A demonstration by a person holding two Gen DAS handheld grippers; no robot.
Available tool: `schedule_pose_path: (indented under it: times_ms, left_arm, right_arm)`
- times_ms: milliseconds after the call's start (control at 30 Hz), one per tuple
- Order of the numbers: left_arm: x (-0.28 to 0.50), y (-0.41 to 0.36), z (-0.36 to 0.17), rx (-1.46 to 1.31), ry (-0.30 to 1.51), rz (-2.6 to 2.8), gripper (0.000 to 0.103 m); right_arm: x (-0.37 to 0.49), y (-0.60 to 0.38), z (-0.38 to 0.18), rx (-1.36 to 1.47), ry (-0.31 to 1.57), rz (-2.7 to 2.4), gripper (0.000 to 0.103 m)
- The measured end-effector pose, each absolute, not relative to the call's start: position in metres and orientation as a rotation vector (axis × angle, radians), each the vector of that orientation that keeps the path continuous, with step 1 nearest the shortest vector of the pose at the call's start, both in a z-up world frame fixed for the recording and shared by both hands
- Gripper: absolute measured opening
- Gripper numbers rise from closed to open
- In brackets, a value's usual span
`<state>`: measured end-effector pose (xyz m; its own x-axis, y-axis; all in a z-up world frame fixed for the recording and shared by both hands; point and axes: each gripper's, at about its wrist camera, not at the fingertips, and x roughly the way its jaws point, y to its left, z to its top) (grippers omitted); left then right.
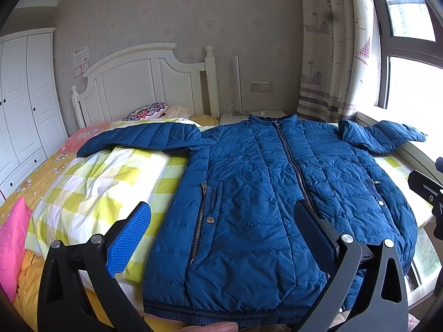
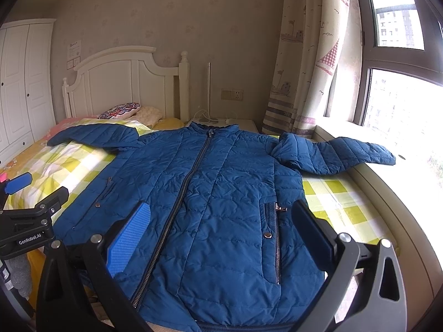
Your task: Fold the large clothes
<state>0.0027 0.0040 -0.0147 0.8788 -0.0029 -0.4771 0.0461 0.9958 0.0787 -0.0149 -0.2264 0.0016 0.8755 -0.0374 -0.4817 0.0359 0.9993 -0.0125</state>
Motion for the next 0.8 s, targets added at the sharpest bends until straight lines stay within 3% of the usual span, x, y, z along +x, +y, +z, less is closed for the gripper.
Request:
schedule_pose_path:
  times_ms: [800]
  left_arm:
    - [0.003, 0.0062, -0.0197, 0.087, 0.508, -0.024, 0.099]
  right_arm:
    - [-0.0161, -0.2236, -0.0001, 0.008, 0.511, -0.028, 0.101]
